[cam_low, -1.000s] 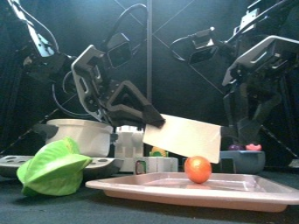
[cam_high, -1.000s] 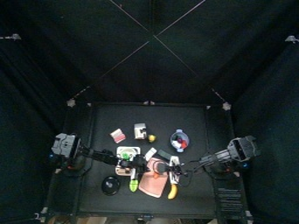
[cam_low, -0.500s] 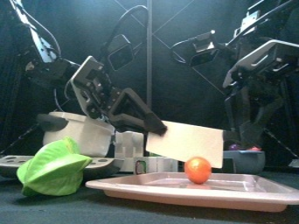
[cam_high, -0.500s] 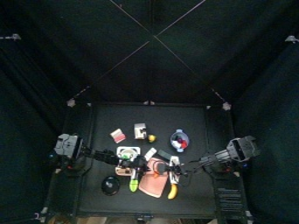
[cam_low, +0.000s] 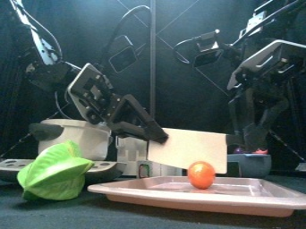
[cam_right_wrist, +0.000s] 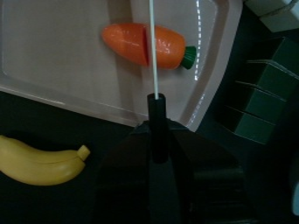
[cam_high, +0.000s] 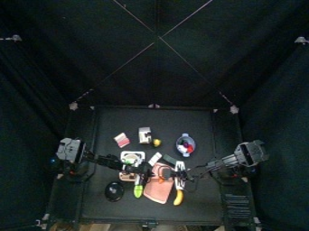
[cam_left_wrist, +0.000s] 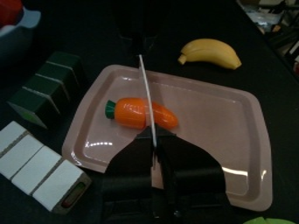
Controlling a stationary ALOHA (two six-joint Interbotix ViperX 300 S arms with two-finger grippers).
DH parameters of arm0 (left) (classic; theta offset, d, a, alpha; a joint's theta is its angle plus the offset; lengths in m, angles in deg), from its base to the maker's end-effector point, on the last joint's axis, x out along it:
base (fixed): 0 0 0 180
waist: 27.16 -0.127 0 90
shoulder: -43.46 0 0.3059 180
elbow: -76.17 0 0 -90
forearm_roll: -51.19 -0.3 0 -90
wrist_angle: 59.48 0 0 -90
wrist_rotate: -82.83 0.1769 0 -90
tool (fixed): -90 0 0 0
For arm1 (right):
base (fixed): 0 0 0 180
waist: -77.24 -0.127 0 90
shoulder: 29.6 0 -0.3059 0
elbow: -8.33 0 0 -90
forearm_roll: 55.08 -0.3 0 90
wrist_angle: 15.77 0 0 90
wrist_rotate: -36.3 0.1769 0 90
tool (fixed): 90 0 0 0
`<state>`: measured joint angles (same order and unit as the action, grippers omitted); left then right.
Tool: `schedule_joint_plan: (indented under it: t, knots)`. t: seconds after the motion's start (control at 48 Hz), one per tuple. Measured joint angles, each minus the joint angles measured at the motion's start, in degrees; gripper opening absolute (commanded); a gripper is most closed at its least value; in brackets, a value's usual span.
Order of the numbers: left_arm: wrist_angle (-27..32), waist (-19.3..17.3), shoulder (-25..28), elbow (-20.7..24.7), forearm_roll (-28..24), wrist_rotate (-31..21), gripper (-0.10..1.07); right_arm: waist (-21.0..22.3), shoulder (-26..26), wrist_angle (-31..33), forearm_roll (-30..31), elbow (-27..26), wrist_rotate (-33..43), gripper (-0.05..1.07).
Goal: Cut carrot
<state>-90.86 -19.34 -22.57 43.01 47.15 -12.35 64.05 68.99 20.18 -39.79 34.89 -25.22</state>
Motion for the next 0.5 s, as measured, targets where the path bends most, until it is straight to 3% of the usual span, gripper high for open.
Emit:
schedule_joint_plan:
  t: [0.5]
  knots:
    - [8.17,0.00,0.79,2.64,-0.79,0.18,0.37,0.18,1.67,-2.37,-0.18,0.88,0.00,0.47]
